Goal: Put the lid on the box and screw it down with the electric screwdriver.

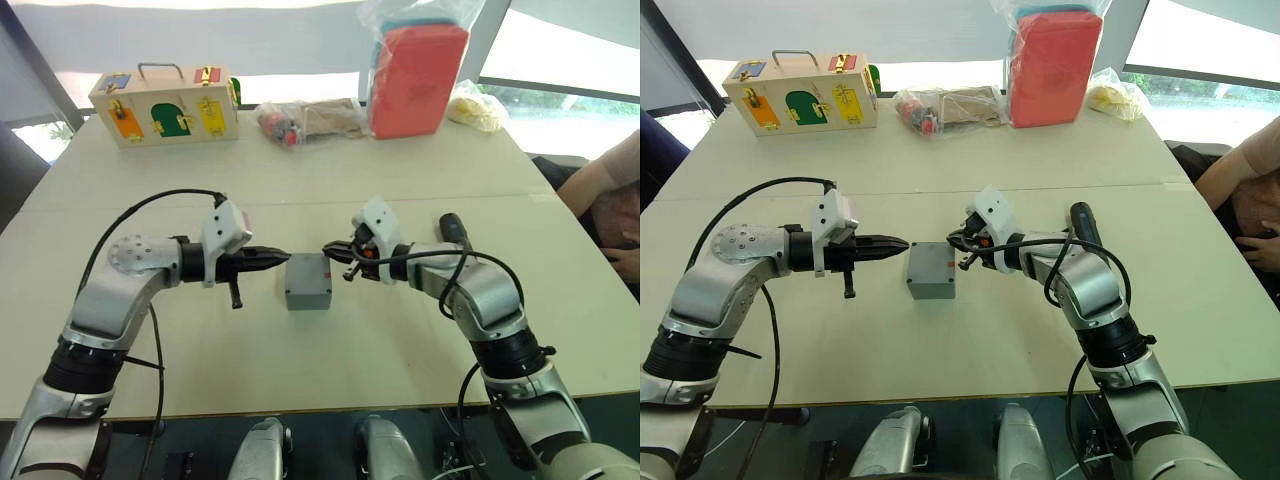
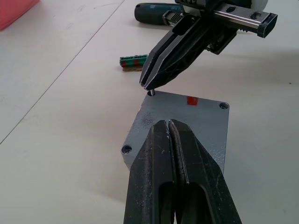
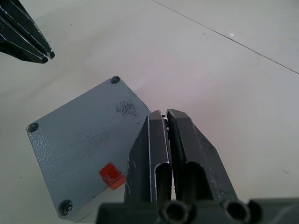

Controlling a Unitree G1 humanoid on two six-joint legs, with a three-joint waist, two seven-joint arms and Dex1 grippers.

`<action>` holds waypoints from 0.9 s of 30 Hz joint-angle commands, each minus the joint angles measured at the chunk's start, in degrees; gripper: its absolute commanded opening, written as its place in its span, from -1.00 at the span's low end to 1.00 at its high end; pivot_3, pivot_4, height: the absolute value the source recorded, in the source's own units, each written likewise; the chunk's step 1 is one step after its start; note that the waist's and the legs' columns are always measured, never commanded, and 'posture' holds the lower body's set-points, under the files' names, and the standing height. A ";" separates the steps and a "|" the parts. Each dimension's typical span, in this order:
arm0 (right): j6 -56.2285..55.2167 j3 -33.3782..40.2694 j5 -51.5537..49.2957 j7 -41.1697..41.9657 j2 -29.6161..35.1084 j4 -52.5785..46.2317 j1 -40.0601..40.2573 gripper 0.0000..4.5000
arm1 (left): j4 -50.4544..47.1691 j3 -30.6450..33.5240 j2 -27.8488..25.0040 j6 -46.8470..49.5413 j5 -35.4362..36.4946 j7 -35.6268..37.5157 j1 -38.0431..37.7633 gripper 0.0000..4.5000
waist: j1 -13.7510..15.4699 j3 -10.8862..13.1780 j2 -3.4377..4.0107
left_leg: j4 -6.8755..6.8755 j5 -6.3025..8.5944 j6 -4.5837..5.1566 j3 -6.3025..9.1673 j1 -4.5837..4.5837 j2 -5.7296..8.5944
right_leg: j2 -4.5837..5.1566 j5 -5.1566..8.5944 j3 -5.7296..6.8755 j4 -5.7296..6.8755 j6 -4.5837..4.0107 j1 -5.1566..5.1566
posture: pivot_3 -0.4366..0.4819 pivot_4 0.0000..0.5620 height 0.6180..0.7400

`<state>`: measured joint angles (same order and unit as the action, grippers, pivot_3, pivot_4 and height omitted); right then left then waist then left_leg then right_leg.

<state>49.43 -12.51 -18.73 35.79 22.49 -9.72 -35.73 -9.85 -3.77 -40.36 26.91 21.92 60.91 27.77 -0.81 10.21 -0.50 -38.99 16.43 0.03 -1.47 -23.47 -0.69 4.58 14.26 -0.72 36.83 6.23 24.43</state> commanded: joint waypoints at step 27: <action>23.60 14.42 -5.11 -1.11 15.84 -13.63 -3.62 0.98 | -3.33 -0.25 3.67 0.12 2.01 -0.43 2.29 -1.00 | 0.23 0.01 -0.01 | -0.02 0.00 0.00 0.02 -0.02 0.01 | 0.06 0.00 0.00 -0.01 0.00 -0.01 | -0.05 -0.47 0.83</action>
<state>68.41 -1.42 -22.87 35.57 36.58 -21.02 -37.17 -11.71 -3.89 -36.78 27.54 23.14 60.37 28.46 -0.58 10.21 -0.51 -39.02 16.43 0.04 -1.46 -23.49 -0.67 4.65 14.26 -0.72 36.82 6.22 24.41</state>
